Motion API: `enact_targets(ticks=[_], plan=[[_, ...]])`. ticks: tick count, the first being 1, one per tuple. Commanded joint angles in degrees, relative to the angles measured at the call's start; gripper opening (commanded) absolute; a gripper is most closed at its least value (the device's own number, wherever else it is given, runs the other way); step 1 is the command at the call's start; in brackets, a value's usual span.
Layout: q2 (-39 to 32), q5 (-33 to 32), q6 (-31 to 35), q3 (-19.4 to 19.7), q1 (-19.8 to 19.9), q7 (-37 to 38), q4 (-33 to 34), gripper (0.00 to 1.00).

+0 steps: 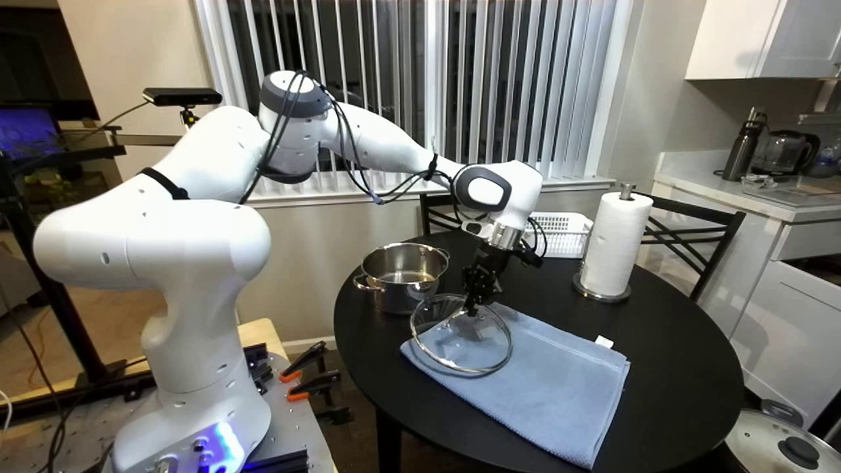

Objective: Remove the glass lid from the silver pot and put it on the blue towel on the table

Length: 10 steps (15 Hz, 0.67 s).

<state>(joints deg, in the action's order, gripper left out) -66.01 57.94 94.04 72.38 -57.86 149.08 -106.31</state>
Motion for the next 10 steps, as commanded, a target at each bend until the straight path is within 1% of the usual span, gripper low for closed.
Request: enact_targets(ticks=[1,7,10], plan=[[3.0,3.6,1.1,-0.4,0.4,-0.2,-2.1,0.07],[-2.9,4.1,-6.3,6.0,-2.7,0.0,-6.5,0.07],[-7.6,5.8,-10.6,10.7,-5.0,0.0,-9.7,0.07]])
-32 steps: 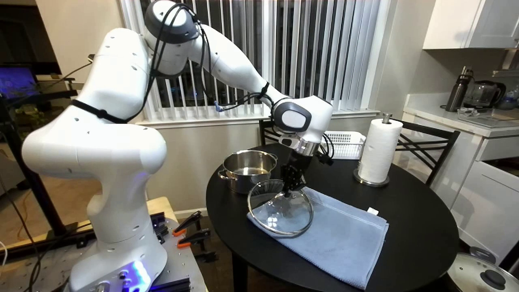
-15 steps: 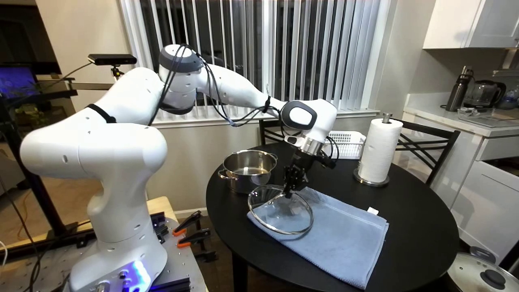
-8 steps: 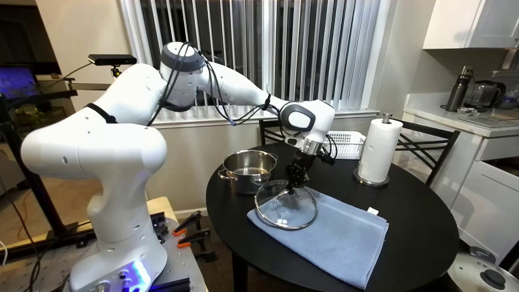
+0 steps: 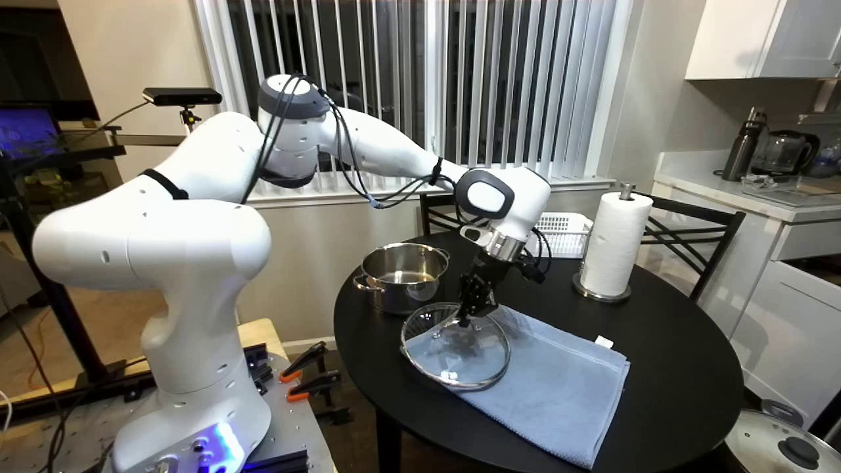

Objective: Remove the glass lid from the silver pot and put it on the blue towel on the table

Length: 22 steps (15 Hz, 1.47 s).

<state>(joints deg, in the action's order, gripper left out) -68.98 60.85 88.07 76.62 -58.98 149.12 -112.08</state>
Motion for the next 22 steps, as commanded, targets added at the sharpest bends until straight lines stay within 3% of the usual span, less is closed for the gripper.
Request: enact_targets(ticks=[1,6,8,10,18,22], plan=[[-6.6,3.5,-6.5,8.1,-4.4,0.0,-4.6,0.07],[-12.6,4.2,-13.8,12.1,-4.1,0.0,-4.2,0.07],[-10.7,3.5,-13.9,11.2,-3.0,0.0,-2.7,0.07],[-3.2,4.7,-5.9,7.9,-2.8,-0.7,-3.7,0.07],[8.8,7.2,16.4,4.5,-6.2,-4.6,-9.5,0.07],[11.1,0.9,30.0,3.4,-10.1,-10.2,-11.5,0.07]])
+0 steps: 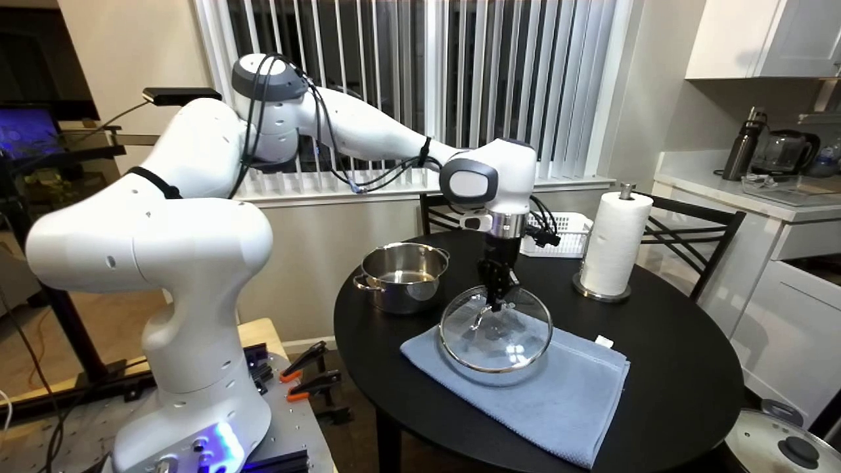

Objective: Remove the glass lid from the silver pot and put it on the blue towel on the table

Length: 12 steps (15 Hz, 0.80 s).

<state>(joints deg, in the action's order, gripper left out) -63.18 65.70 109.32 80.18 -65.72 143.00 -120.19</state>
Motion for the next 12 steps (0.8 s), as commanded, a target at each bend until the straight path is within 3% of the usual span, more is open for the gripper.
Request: enact_targets(ticks=[1,3,4,6,7,12], plan=[[6.1,-5.3,12.1,-0.6,-4.2,-5.1,-4.0,0.07],[7.6,-7.9,18.6,-1.5,-5.9,-6.8,-5.2,0.07],[5.9,-9.5,18.5,-1.2,-6.5,5.4,-5.5,0.07],[4.6,-12.6,22.8,-2.2,-7.4,11.3,-6.0,0.07],[-6.8,-2.7,16.1,2.4,-9.7,7.6,-5.8,0.07],[-20.6,11.6,9.6,4.9,-8.2,6.7,-7.5,0.07]])
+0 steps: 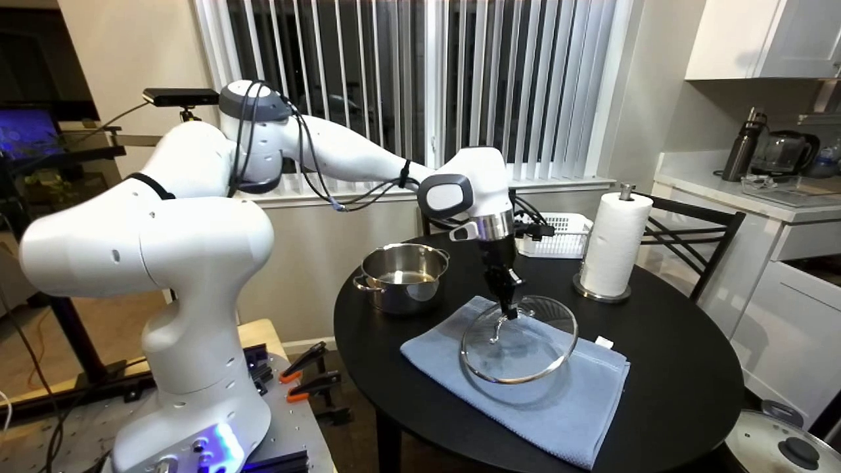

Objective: Remove the glass lid from the silver pot and put it on the blue towel on the table

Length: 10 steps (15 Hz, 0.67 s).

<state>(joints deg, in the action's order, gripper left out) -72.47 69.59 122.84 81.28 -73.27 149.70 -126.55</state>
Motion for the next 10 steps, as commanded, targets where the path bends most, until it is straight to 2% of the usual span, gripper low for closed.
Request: enact_targets(ticks=[1,2,3,5,7,10], plan=[[-14.4,10.3,-5.7,4.4,-0.3,0.0,-1.7,0.16],[-17.5,13.0,-7.7,5.1,0.1,0.0,-2.3,0.42],[-9.2,8.2,-4.3,1.5,0.7,0.0,-1.0,0.18],[-14.0,10.9,-5.7,2.7,1.0,0.0,-1.3,0.30],[-14.6,11.2,-5.8,3.3,1.0,0.0,-1.4,0.42],[-14.4,11.2,-5.8,3.6,0.9,0.0,-1.4,0.42]])
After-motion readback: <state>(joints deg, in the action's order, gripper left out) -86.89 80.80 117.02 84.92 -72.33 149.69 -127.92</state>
